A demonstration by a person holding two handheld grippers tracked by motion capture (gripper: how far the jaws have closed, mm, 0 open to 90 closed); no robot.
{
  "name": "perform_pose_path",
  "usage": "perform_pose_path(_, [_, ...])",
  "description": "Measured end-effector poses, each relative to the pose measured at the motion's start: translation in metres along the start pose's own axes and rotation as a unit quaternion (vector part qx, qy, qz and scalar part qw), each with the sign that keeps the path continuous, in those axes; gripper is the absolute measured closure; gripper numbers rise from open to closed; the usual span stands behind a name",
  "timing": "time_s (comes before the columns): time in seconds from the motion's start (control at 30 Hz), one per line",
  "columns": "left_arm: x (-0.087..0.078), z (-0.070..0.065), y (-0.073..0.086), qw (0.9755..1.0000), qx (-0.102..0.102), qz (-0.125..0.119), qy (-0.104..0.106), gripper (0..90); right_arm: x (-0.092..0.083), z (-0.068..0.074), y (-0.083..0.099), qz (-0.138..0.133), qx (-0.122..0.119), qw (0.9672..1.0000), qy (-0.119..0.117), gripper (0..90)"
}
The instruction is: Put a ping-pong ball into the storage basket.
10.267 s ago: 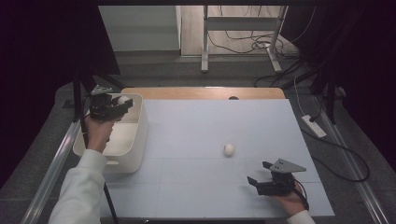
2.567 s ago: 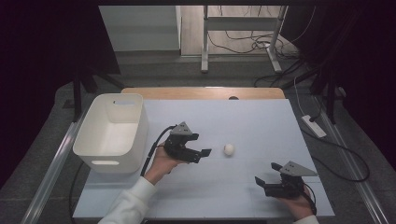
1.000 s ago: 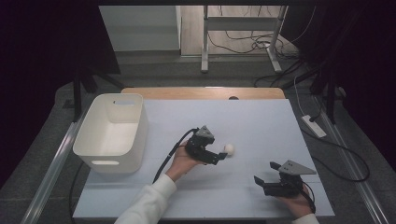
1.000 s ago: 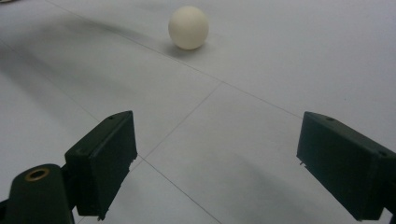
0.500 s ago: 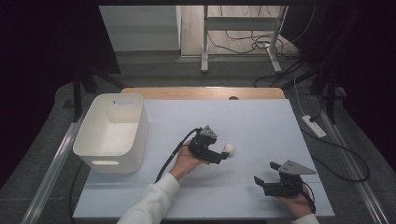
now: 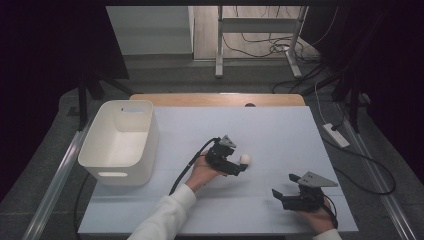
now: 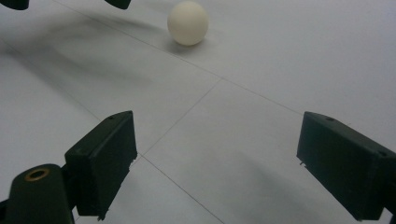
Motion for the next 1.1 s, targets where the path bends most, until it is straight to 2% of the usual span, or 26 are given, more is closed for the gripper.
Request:
perform_pose_path(0.5, [0.012, 0.000, -0.007, 0.9999, 0.000, 0.013, 0.002, 19.2, 0.000, 0.000, 0.000, 0.002, -0.001, 1.0000, 0.000, 12.0])
perform_pose_path(0.7, [0.019, 0.000, -0.010, 0.9997, 0.004, 0.026, -0.001, 19.1, 0.000, -0.001, 0.000, -0.002, 0.002, 1.0000, 0.001, 12.0])
perform_pose_path(1.1, [0.035, 0.003, -0.010, 0.9992, -0.006, 0.040, 0.005, 19.4, 0.000, -0.001, 0.000, -0.002, 0.002, 1.0000, -0.001, 12.0])
Point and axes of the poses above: each handheld gripper's, and its own axes: x roughly forward along the jaws, y roughly out of its underside, z roughly to its left, the point moved 5 cm from there along x, roughly forward along the jaws, and after that the axes turned 6 degrees about z, right-handed, at the moved point
